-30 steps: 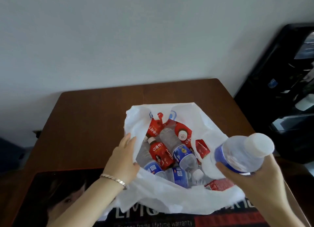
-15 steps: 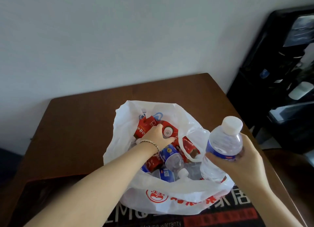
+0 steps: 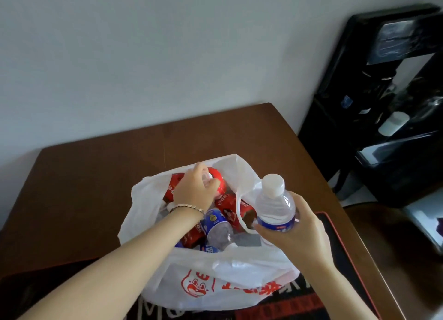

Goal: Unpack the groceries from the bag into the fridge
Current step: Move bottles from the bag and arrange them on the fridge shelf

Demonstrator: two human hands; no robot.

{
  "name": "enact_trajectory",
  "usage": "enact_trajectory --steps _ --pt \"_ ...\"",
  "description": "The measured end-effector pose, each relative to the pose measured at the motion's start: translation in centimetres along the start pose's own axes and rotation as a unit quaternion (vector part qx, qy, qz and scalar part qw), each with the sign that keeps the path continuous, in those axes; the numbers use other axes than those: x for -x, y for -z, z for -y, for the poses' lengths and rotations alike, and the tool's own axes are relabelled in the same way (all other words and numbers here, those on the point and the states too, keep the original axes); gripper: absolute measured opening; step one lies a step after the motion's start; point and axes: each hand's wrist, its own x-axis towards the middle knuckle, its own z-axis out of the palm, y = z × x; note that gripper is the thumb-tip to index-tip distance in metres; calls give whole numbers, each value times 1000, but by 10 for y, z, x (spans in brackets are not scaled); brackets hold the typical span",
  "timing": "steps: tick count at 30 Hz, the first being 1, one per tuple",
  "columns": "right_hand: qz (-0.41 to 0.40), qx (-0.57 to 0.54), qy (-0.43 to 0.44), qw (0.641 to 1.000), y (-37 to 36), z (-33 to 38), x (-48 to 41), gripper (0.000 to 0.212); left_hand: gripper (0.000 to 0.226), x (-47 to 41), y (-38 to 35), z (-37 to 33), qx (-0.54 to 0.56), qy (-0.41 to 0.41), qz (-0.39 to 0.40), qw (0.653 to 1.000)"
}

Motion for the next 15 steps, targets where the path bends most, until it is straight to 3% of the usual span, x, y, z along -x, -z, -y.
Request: enact_trajectory --steps 5,10,15 --pt "17 5 -15 1000 4 -13 11 73 14 28 67 -6 -15 -112 -113 987" --pt "19 13 2 1000 2 -4 19 74 19 62 97 5 24 -171 -88 981" --pt "-82 -22 24 996 7 26 40 70 35 72 118 16 83 -215 -61 971"
